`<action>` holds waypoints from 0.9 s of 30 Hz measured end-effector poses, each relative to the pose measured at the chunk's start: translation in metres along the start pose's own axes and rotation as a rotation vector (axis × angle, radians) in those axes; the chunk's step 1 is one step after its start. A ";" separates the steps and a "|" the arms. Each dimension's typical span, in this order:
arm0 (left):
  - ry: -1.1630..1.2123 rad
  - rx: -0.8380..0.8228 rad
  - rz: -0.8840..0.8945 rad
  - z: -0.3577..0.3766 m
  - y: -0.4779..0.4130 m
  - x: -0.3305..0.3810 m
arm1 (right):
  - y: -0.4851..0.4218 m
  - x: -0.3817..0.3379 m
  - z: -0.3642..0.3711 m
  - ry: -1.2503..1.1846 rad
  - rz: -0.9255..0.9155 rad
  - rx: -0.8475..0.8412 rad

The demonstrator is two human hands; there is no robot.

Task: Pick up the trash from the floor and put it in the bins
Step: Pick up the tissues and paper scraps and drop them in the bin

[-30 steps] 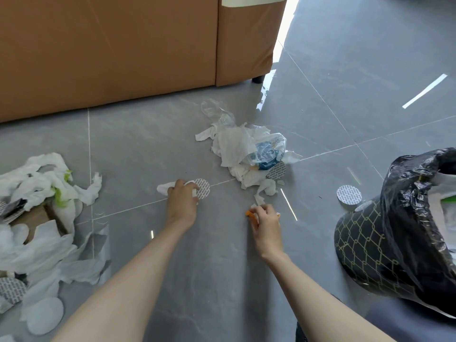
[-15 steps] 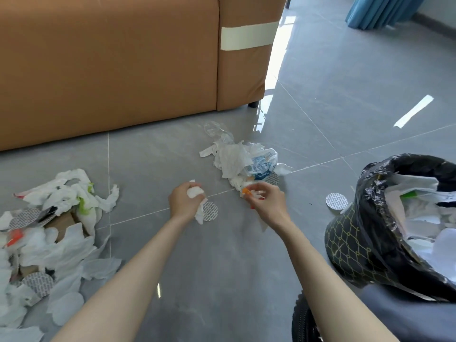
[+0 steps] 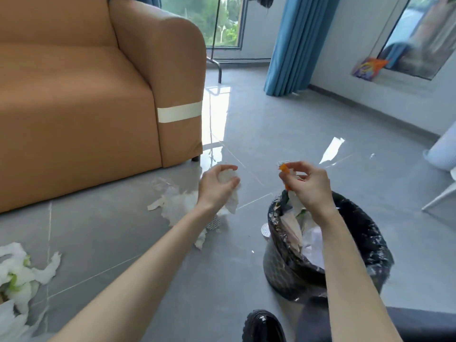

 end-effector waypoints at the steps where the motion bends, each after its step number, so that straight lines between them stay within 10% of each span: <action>1: 0.024 -0.028 0.020 0.017 -0.003 0.012 | 0.003 0.005 -0.018 0.001 0.021 0.043; 14: 0.072 -0.463 -0.038 0.183 0.019 0.021 | 0.040 0.068 -0.098 0.217 0.283 0.180; 27: -0.002 -0.205 -0.091 0.091 0.025 0.001 | 0.035 0.077 0.034 0.362 0.296 -0.303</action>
Point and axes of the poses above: each hand's wrist, its own y-axis away from the middle knuckle, its own z-axis out of the palm, x = y × z, the point moved 10 cm from there along -y, towards the middle knuckle, and after that the axes turned 12 degrees about -x, right-handed, at the moved point
